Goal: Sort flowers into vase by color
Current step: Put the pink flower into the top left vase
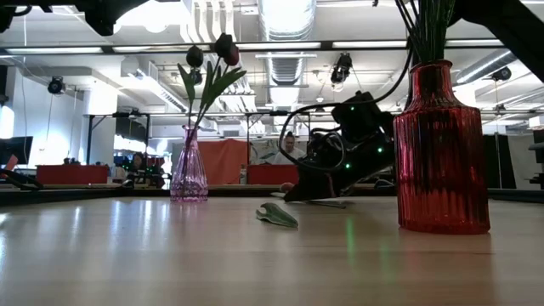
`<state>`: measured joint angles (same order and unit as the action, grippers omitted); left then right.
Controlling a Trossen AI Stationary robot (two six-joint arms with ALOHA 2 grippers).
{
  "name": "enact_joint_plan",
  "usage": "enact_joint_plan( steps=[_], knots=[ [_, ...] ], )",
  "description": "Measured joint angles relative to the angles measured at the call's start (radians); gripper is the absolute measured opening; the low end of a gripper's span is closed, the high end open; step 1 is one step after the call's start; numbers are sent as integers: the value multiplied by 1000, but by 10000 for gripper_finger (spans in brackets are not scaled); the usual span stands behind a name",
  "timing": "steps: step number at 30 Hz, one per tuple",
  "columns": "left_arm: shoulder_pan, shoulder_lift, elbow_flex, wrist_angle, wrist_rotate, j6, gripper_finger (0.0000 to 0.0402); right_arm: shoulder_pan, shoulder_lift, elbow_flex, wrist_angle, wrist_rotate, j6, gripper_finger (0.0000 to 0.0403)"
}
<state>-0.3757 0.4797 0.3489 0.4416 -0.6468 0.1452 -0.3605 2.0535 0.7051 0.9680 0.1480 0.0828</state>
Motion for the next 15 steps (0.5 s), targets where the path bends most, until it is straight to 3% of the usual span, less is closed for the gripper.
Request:
enact_joint_plan(
  steps=[15],
  knots=[
    [0, 0, 0, 0, 0, -4, 236, -2, -7, 3, -31, -23, -31, 25]
  ],
)
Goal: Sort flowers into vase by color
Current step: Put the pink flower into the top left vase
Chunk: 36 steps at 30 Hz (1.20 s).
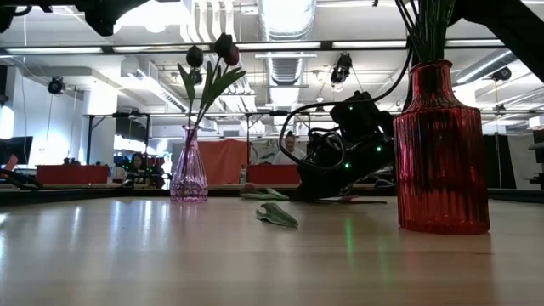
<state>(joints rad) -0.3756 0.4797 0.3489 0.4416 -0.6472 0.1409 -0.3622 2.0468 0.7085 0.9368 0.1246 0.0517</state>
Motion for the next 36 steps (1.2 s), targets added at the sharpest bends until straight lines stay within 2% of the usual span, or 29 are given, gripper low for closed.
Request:
enact_joint_plan(
  steps=[7, 12, 15, 19, 26, 31, 36],
  knots=[
    [0, 0, 0, 0, 0, -18, 236, -1, -23, -4, -24, 5, 4, 13],
    [0, 0, 0, 1, 0, -32, 236, -4, -137, -16, -151, 49, -50, 13],
    [0, 1, 4, 1, 0, -45, 236, -16, -253, -25, -221, 89, -95, 12],
    [0, 6, 21, 7, 1, -46, 236, -42, -429, -75, -292, 79, -119, 12],
    [0, 69, 78, 8, 6, -37, 236, -42, -801, -197, -306, 36, -125, 12],
    [0, 167, 167, -1, 151, 24, 236, -15, -1046, -245, -297, 32, -122, 12],
    [2, 278, 318, -79, 186, 97, 236, 32, -1242, -234, -296, 25, -176, 12]
  ],
)
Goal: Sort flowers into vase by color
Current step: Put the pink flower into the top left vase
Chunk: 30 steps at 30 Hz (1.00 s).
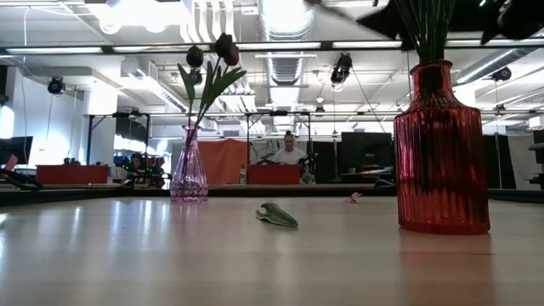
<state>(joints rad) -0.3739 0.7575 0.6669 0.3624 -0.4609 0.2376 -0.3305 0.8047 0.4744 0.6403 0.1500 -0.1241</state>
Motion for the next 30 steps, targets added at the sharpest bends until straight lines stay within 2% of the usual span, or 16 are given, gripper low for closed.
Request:
enact_joint_plan(
  steps=[5, 10, 17, 22, 28, 30],
  knots=[
    [38, 148, 183, -99, 146, 73, 236, 37, -122, 69, -26, -81, -33, 12],
    [128, 305, 385, -201, 270, 124, 236, 68, -144, 203, -153, -128, -83, 12],
    [280, 504, 600, -236, 480, 170, 236, 77, -102, 431, -386, -139, -160, 12],
    [375, 624, 747, -239, 612, 181, 236, 78, -55, 574, -464, -242, -161, 12],
    [446, 709, 880, -253, 864, 184, 236, 109, 41, 708, -504, -372, -138, 12],
    [455, 728, 897, -245, 888, 190, 236, 135, 79, 738, -511, -393, -139, 12]
  ],
)
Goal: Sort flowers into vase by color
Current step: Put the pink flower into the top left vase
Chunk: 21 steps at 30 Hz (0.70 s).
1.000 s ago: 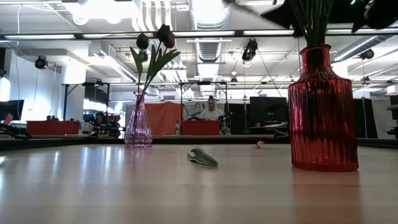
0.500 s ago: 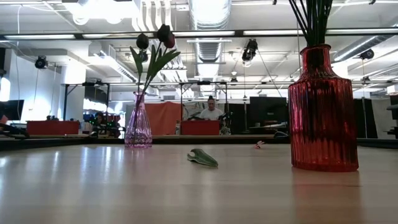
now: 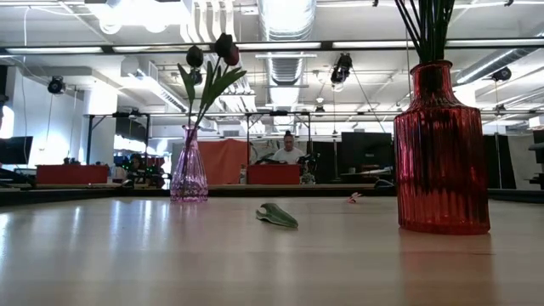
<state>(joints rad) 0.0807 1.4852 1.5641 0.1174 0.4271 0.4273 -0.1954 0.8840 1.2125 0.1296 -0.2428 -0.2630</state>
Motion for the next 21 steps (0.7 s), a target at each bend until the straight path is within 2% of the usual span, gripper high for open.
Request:
enact_joint_plan(
  steps=[5, 11, 17, 21],
  knots=[
    [18, 14, 6, 55, 2, 34, 236, 65, 81, 69, -23, -2, -40, 12],
    [42, 12, 7, 144, 2, -4, 236, 120, 176, 159, -43, -2, -77, 12],
    [52, 13, 7, 249, 3, -65, 236, 133, 276, 261, -74, -1, -108, 12],
    [53, 13, 19, 261, 30, -97, 236, 133, 338, 312, -82, -1, -124, 12]
  ],
)
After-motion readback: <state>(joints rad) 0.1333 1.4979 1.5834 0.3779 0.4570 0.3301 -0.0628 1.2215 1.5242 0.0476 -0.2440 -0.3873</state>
